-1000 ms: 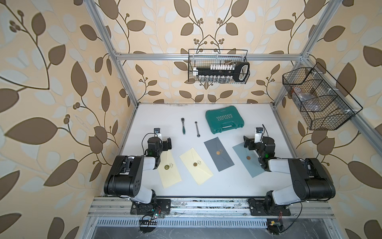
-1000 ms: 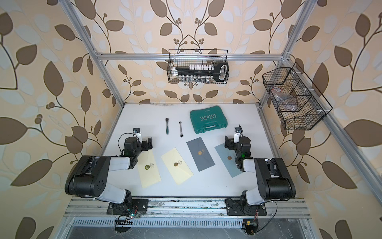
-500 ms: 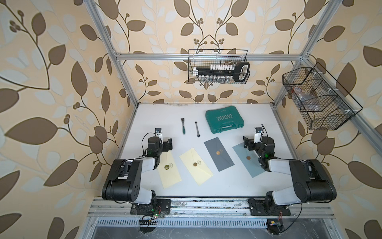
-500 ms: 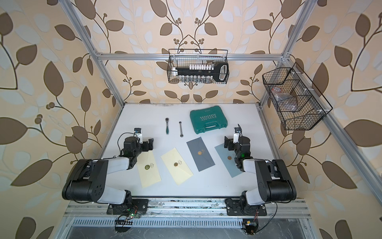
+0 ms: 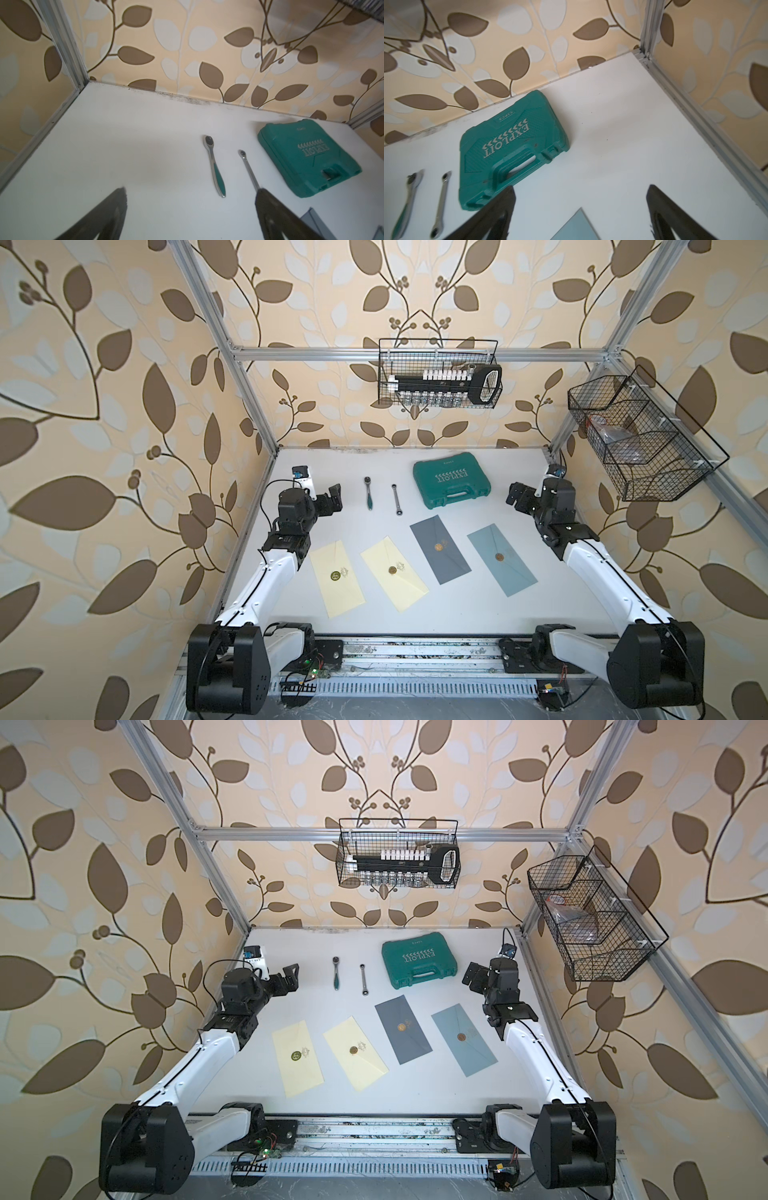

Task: Open the envelope
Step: Move the envelope to the center of the board.

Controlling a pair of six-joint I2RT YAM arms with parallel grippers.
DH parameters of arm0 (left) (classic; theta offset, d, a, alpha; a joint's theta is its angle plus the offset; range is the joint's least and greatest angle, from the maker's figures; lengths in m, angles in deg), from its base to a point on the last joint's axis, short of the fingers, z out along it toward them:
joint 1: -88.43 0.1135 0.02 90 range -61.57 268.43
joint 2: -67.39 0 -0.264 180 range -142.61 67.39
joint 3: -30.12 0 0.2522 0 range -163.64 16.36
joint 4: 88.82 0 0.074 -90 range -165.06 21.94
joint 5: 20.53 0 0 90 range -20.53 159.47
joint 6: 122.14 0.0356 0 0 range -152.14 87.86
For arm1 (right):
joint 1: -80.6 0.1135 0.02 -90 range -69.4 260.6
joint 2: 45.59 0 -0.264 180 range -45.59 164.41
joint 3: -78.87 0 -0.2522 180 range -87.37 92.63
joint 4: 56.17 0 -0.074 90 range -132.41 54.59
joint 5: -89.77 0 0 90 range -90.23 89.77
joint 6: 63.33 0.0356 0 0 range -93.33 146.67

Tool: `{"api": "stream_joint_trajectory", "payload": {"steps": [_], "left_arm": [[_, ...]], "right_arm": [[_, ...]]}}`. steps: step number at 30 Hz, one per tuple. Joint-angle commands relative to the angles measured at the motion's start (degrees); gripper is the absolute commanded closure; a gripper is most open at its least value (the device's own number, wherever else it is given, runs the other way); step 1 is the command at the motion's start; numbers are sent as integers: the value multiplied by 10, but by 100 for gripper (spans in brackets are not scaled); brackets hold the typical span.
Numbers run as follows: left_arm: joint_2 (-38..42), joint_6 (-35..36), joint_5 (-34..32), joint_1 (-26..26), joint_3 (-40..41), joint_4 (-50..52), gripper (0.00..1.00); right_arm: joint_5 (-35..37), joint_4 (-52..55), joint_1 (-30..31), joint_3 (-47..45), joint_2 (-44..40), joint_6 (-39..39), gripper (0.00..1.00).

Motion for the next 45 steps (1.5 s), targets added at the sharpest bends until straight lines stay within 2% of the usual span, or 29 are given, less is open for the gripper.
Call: {"api": "stream_joint_trajectory", "payload": {"steps": [1,3,6,9,13,15,17,20,25,32,36,39,45], "left_arm": [[10,-222,-124,11,-86,218,1],[0,-189,-61,31,-108,244,1],[2,-265,-62,35,-116,315,1],[22,-244,37,39,-97,291,1],[51,-262,170,36,-55,226,1],[45,-276,226,8,-44,210,1],[36,-273,230,-46,-43,215,1],[11,-265,208,-154,-41,212,1],[-70,-262,163,-308,-60,202,1],[-260,-237,158,-467,-200,240,1],[-377,-219,161,-513,-316,284,1],[-458,-201,145,-532,-410,342,1],[-542,-184,150,-538,-490,367,1]], "right_arm": [[-135,116,-3,-12,-16,66,2],[-166,112,-3,-38,-41,92,2],[-197,119,-4,-69,-74,116,2],[-219,153,-3,-84,-97,126,2],[-220,185,-3,-99,-107,122,2],[-262,162,-3,-108,-104,121,3],[-268,172,-3,-100,-99,117,3],[-234,185,-4,-100,-84,122,3],[-319,152,2,-106,-35,123,5],[-234,197,5,-97,-15,132,2],[-185,222,-9,-93,-11,141,2],[-184,223,-35,-98,-11,142,2],[-184,222,-83,-101,-6,127,2]]}}
